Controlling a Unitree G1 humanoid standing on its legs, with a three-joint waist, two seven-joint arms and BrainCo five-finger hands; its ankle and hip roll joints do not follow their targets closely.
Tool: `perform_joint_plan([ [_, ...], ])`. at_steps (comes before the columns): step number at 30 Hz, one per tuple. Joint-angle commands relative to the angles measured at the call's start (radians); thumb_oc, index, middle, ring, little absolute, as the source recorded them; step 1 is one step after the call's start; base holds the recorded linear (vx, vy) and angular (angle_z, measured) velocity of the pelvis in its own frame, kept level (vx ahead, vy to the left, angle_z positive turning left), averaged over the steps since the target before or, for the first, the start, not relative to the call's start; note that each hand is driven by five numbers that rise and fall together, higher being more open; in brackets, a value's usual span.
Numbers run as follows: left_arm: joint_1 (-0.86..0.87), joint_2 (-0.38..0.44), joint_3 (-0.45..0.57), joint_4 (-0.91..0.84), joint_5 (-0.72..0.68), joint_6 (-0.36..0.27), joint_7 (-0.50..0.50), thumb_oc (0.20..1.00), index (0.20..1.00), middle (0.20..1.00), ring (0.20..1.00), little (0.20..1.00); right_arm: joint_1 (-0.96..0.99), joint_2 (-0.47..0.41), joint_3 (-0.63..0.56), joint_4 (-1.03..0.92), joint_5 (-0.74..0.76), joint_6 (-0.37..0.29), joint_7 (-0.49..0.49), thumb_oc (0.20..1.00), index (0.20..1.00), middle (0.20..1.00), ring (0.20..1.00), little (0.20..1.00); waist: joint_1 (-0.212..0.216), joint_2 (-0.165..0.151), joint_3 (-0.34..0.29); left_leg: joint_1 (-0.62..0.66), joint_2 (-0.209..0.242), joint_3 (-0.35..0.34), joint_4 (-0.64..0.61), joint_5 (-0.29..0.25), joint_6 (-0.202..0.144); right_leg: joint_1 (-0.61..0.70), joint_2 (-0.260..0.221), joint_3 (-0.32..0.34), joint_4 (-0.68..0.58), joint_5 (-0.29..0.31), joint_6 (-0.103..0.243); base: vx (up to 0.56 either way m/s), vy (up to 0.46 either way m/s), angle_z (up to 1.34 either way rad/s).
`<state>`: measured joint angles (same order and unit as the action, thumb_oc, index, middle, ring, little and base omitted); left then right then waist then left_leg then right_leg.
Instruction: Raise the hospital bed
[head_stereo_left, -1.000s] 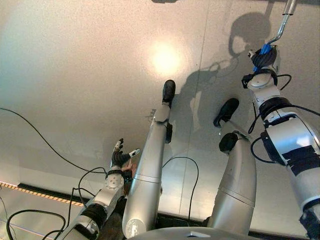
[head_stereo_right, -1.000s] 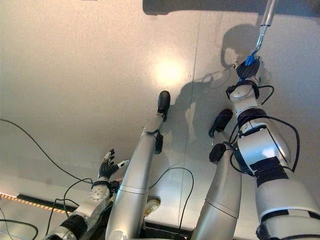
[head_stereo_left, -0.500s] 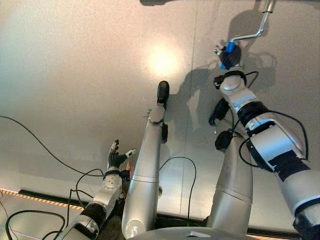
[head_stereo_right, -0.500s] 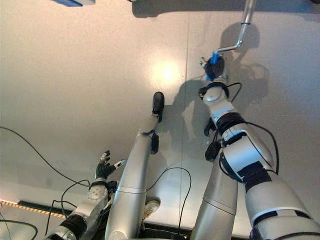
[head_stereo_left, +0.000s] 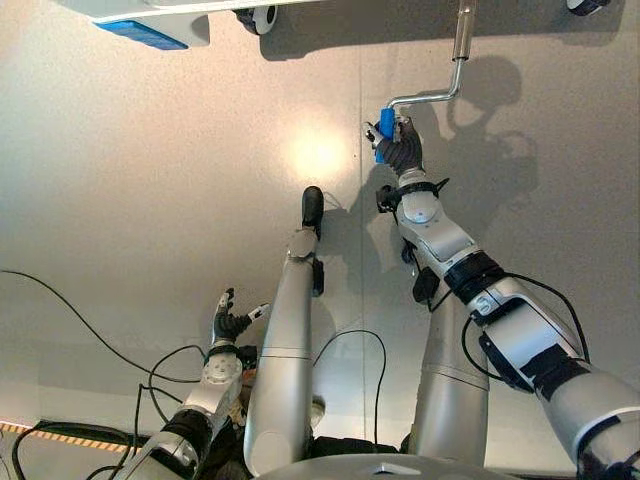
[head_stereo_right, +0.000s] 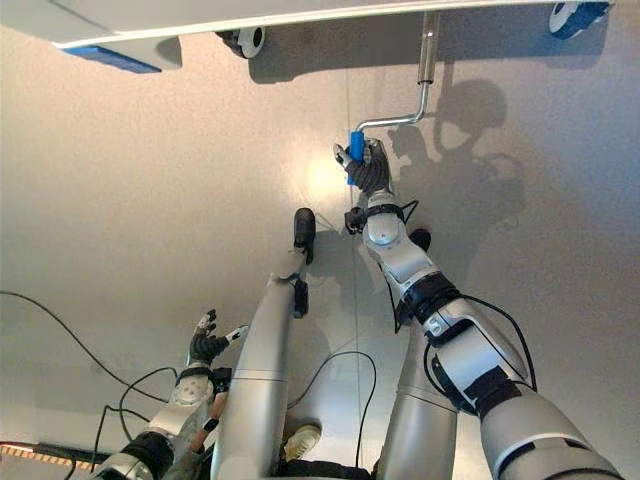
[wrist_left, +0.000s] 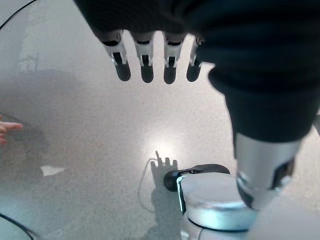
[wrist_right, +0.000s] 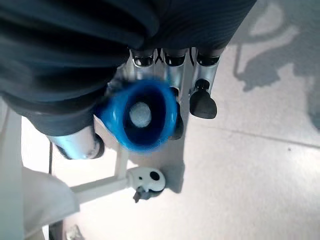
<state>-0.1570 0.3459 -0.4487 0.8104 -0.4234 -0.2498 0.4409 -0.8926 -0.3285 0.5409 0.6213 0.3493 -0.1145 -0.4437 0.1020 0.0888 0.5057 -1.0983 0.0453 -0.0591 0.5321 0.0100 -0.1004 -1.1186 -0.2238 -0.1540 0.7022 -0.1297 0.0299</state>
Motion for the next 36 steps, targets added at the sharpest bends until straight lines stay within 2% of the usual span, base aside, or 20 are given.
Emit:
perform_joint_plan([
  [1, 0.095, 0.011, 0.011, 0.027, 0.023, 0.009, -0.018, 1.000, 1.000, 1.000, 1.000, 1.000, -0.076, 0.042, 0.004, -0.284, -0.005, -0.191, 0.038, 0.200, 0.200, 0.200, 0.200, 0.200, -0.015, -0.009, 0.014, 0.074, -0.025, 0.013, -0.039, -0.007, -0.011, 0.090, -0.033, 0.066, -0.094, 0.059, 0.123, -0.03, -0.012, -0.02],
  [9, 0.123, 0.001, 0.057, 0.055, 0.042, 0.025, -0.053, 1.000, 1.000, 1.000, 1.000, 1.000, 0.011, -0.066, -0.109, -0.388, 0.034, -0.217, 0.031, 0.200, 0.200, 0.200, 0.200, 0.200, -0.046, -0.033, 0.014, 0.228, -0.014, 0.030, -0.113, 0.006, -0.018, 0.237, -0.022, 0.069, -0.166, 0.075, 0.129, -0.03, -0.018, -0.06],
  [10, 0.107, 0.001, 0.070, 0.060, 0.046, 0.027, -0.057, 1.000, 1.000, 1.000, 1.000, 1.000, -0.001, -0.083, -0.130, -0.396, 0.036, -0.220, 0.026, 0.200, 0.200, 0.200, 0.200, 0.200, -0.050, -0.036, 0.014, 0.209, -0.013, 0.027, -0.132, 0.042, -0.017, 0.222, -0.021, 0.064, -0.190, 0.113, 0.123, -0.08, -0.009, -0.07],
  [17, 0.120, -0.006, 0.104, 0.097, 0.051, 0.037, -0.087, 1.000, 1.000, 1.000, 1.000, 1.000, 0.060, -0.150, -0.254, -0.370, 0.096, -0.248, -0.002, 0.200, 0.200, 0.200, 0.200, 0.200, -0.070, -0.062, 0.014, 0.337, 0.003, 0.036, -0.186, 0.046, -0.024, 0.340, -0.015, 0.061, -0.244, 0.122, 0.129, -0.02, -0.020, -0.02],
  [24, 0.133, -0.002, 0.133, 0.083, 0.036, 0.029, -0.095, 1.000, 1.000, 1.000, 1.000, 1.000, 0.100, -0.180, -0.324, -0.362, 0.137, -0.270, -0.016, 0.200, 0.200, 0.200, 0.200, 0.200, -0.075, -0.082, 0.014, 0.390, 0.013, 0.049, -0.190, 0.038, -0.024, 0.381, -0.006, 0.066, -0.257, 0.122, 0.129, 0.00, -0.024, -0.05],
  [36, 0.131, -0.021, 0.128, 0.081, 0.048, 0.034, -0.097, 1.000, 1.000, 1.000, 1.000, 1.000, 0.176, -0.274, -0.417, -0.326, 0.127, -0.269, -0.063, 0.200, 0.200, 0.200, 0.200, 0.200, -0.095, -0.086, 0.014, 0.420, 0.022, 0.062, -0.202, 0.040, -0.028, 0.403, -0.004, 0.070, -0.271, 0.128, 0.135, -0.01, -0.005, -0.03],
])
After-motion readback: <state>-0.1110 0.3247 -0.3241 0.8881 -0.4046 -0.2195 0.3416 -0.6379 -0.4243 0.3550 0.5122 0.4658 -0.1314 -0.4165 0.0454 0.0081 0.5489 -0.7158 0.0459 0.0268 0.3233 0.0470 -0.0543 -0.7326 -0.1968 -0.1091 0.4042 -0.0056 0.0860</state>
